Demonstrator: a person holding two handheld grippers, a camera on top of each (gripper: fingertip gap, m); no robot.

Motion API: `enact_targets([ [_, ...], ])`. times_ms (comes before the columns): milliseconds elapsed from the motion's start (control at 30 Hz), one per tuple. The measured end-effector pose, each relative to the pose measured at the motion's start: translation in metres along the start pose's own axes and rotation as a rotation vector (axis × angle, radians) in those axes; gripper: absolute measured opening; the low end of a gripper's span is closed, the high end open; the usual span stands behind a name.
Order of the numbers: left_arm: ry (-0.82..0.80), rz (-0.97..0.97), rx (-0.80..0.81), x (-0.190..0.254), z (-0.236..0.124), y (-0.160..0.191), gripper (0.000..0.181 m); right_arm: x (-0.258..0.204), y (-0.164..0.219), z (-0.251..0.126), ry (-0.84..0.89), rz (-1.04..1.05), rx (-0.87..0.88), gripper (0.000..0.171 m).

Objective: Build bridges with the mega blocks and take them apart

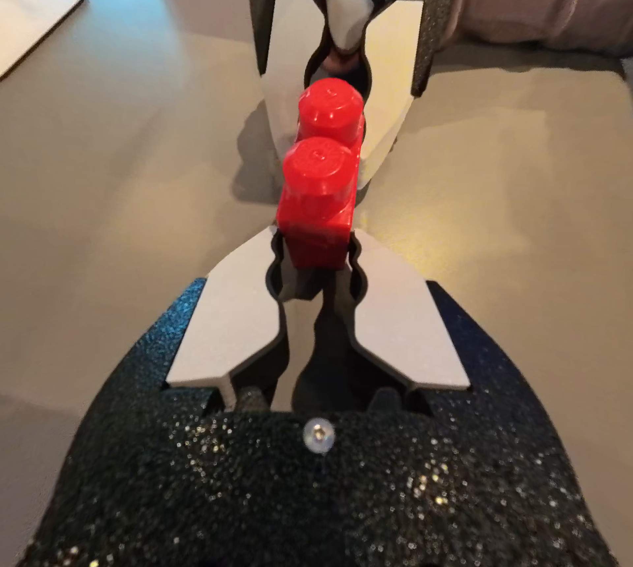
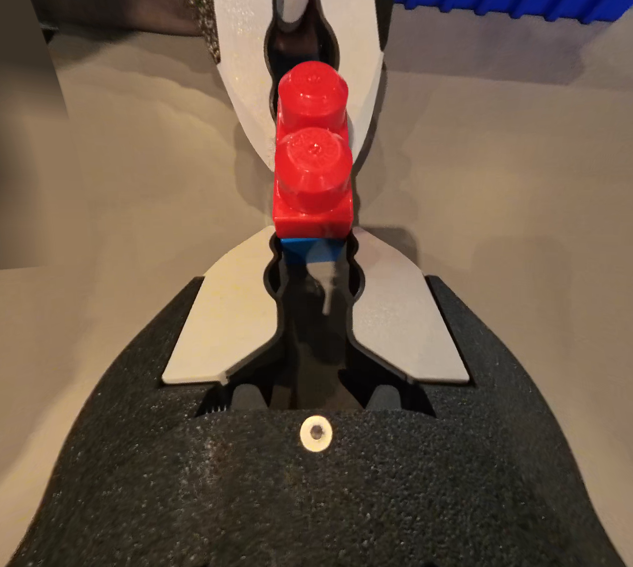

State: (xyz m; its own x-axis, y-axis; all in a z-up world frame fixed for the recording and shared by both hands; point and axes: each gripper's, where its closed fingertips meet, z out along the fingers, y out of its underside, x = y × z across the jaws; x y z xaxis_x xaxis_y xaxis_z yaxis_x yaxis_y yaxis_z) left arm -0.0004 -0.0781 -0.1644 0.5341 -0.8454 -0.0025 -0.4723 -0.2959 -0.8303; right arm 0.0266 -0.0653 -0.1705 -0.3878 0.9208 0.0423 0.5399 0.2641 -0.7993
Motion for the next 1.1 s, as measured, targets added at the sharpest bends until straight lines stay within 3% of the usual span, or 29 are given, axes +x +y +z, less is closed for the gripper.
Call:
enact_targets([
  [567, 0.071, -0.027, 0.007, 0.002, 0.0, 0.0, 0.035, -0.003, 0.002, -0.002, 0.161, 0.148, -0.016, 0.037],
  [667, 0.071, -0.004, 0.006, 0.005, 0.002, -0.001, 0.035, -0.005, -0.001, -0.01, 0.125, 0.148, 0.014, 0.059],
  [733, 0.073, -0.008, 0.006, 0.005, 0.002, -0.001, 0.035, -0.001, -0.019, -0.023, 0.121, 0.18, 0.139, 0.07],
  [800, 0.076, -0.01, 0.006, 0.005, 0.002, -0.001, 0.035, 0.004, -0.031, -0.032, 0.158, 0.144, 0.189, 0.066],
  [1100, 0.088, -0.01, 0.002, 0.006, 0.002, 0.0, 0.035, -0.003, -0.033, -0.008, 0.08, -0.005, 0.042, 0.039],
])
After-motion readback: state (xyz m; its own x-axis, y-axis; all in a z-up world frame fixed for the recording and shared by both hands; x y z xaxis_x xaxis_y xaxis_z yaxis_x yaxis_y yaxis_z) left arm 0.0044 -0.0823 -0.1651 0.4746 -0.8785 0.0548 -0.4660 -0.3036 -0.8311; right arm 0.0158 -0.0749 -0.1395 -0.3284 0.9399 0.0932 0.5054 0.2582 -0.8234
